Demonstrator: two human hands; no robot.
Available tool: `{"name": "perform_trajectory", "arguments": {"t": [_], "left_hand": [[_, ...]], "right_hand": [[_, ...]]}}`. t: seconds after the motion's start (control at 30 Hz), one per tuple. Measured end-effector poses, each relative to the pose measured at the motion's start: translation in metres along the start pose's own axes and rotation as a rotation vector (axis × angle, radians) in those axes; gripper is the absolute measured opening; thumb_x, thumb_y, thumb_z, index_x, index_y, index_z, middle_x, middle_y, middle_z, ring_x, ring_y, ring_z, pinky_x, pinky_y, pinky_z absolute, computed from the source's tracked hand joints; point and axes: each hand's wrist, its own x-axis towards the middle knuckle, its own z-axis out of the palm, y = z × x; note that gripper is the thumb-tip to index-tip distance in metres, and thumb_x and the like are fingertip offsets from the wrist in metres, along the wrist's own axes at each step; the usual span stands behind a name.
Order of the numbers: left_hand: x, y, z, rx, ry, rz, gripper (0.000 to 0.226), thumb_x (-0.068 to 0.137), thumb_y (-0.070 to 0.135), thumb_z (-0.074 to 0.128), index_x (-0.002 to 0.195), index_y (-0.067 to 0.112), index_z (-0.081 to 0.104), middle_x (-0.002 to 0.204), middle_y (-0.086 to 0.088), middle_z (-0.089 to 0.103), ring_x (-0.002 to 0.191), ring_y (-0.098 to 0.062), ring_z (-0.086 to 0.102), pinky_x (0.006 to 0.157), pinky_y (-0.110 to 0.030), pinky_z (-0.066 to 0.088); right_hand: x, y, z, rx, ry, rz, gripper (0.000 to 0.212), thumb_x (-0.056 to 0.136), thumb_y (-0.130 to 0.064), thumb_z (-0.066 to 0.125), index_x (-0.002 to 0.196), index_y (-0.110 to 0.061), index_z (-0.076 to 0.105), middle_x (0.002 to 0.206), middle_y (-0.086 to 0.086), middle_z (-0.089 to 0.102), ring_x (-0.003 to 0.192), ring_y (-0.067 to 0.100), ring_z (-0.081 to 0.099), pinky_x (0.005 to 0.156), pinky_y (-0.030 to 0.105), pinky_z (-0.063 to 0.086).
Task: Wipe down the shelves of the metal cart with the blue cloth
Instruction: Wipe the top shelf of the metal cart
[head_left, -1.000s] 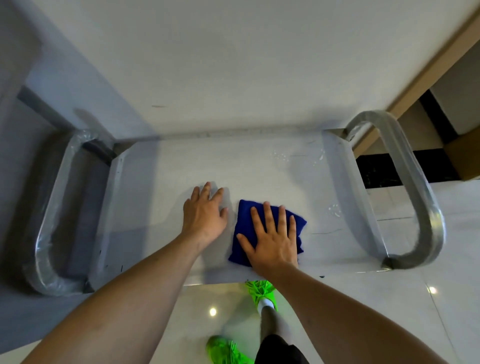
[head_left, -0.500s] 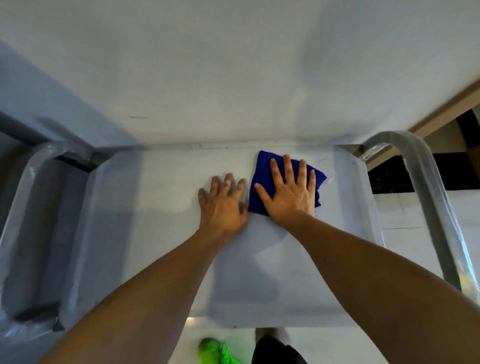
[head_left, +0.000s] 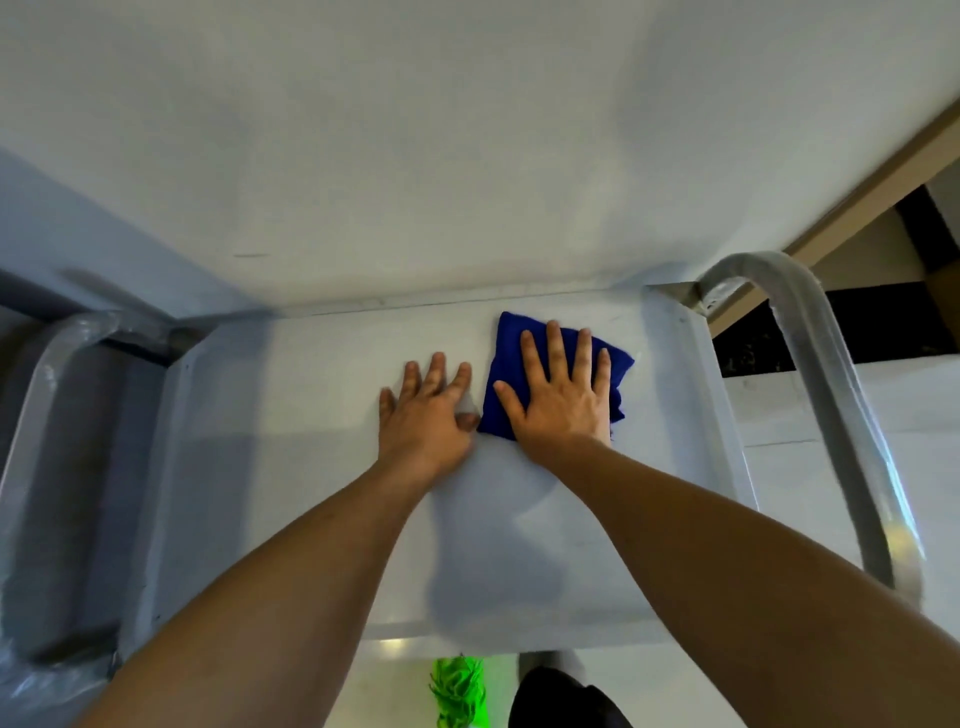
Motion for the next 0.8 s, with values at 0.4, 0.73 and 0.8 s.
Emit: {"name": "perform_trajectory", "arguments": {"t": [0.4, 0.73, 0.8], "left_hand": [[-0.069, 0.055, 0.012, 0.014, 0.081, 0.084, 0.065, 0.101, 0.039, 0.039, 0.158, 0.024, 0.012, 0.166, -0.009, 0.007, 0.151, -0.03, 0.007, 0.12, -0.046, 0.021], [-0.084, 0.1, 0.023, 0.056, 0.066, 0.23, 0.061, 0.099, 0.035, 0.043, 0.155, 0.023, 0.022, 0.163, -0.011, 0.018, 0.147, -0.033, 0.018, 0.116, -0.047, 0.029], [-0.08, 0.104, 0.024, 0.099, 0.07, 0.256, 0.06, 0.098, 0.036, 0.042, 0.154, 0.023, 0.024, 0.163, -0.011, 0.019, 0.146, -0.033, 0.02, 0.114, -0.048, 0.03]], "right_hand": [[-0.17, -0.003, 0.03, 0.037, -0.073, 0.101, 0.078, 0.095, -0.072, -0.003, 0.16, -0.03, -0.003, 0.167, 0.004, -0.014, 0.15, 0.036, -0.023, 0.117, 0.055, -0.018], [-0.217, 0.053, 0.039, 0.063, -0.081, 0.295, 0.077, 0.09, -0.079, -0.006, 0.155, -0.037, -0.011, 0.166, -0.003, -0.014, 0.146, 0.027, -0.031, 0.114, 0.051, -0.025], [-0.204, 0.059, 0.035, 0.047, -0.086, 0.305, 0.076, 0.09, -0.078, -0.01, 0.153, -0.036, -0.016, 0.165, -0.002, -0.018, 0.147, 0.029, -0.029, 0.113, 0.051, -0.027]]}}
